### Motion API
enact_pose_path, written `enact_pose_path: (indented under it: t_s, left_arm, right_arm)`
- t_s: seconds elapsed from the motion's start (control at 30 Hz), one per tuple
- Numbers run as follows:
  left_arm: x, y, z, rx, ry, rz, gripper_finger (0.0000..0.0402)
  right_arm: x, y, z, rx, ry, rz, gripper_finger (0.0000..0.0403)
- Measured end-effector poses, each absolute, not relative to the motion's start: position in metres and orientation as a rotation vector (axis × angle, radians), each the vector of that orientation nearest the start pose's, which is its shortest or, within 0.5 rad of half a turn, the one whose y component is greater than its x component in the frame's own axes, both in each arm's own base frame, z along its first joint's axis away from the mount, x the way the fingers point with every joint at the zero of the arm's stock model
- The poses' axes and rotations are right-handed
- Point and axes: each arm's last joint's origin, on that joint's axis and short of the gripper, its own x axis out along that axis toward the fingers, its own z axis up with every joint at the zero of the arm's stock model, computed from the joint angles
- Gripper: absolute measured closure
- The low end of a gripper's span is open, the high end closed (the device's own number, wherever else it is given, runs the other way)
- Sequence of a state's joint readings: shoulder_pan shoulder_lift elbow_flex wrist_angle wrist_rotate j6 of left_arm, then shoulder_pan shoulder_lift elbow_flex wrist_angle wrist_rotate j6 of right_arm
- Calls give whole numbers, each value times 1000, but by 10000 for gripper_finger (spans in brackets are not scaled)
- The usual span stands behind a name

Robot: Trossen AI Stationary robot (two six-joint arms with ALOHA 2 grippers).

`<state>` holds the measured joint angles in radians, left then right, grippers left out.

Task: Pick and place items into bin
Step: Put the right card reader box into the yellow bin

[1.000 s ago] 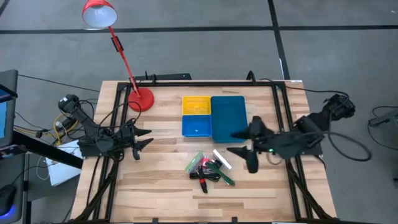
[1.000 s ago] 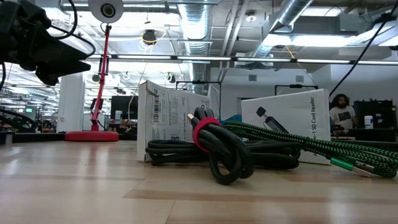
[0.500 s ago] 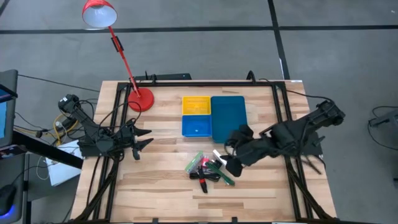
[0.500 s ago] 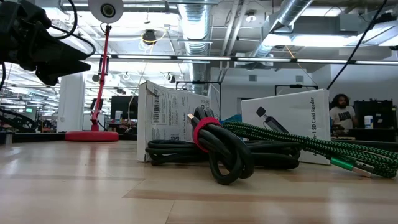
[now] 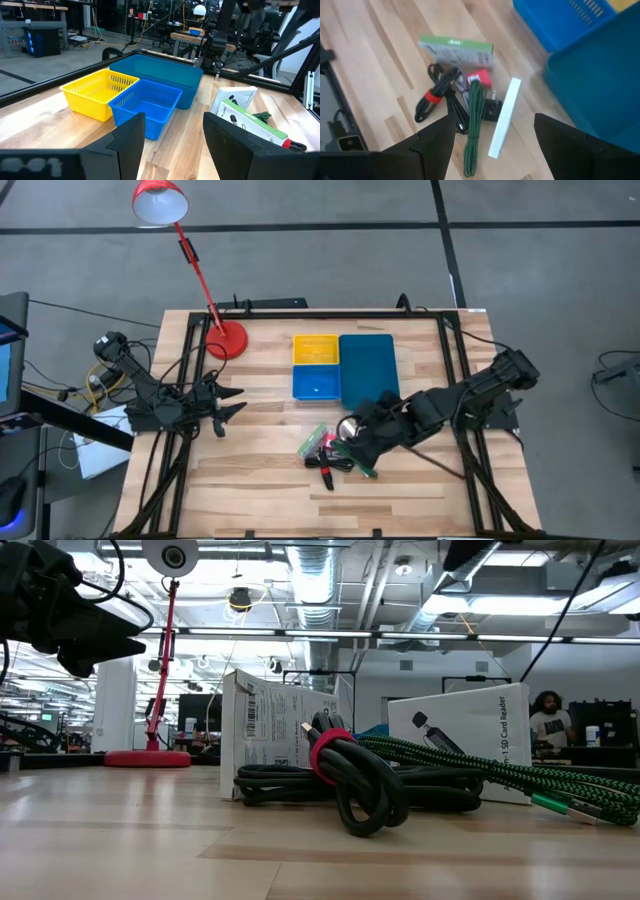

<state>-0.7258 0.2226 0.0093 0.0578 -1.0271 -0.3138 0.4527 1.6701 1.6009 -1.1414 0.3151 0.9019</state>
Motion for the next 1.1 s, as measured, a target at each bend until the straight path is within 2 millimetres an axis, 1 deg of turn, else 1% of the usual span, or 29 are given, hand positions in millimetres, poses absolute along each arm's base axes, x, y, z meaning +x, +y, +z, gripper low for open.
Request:
enact_pose_path:
  t_s: [0.27, 0.4, 0.5, 0.57, 1.1]
  left_arm:
    - [89, -45, 156, -191, 52, 313, 212]
    - [89, -45, 156, -192, 52, 313, 212]
    - [89, -45, 156, -191, 52, 313, 212]
    - [89, -45, 156, -191, 52, 313, 212]
    - [89, -45, 156, -192, 51, 313, 212]
  right_arm:
    - [307, 134, 300, 359, 1193, -404, 137]
    - [310, 132, 294, 346, 1226, -414, 137]
    - [313, 130, 291, 350, 1229, -426, 137]
    - [312, 128, 290, 339, 1250, -438, 137]
    - [313, 129, 289, 369, 1237, -454, 137]
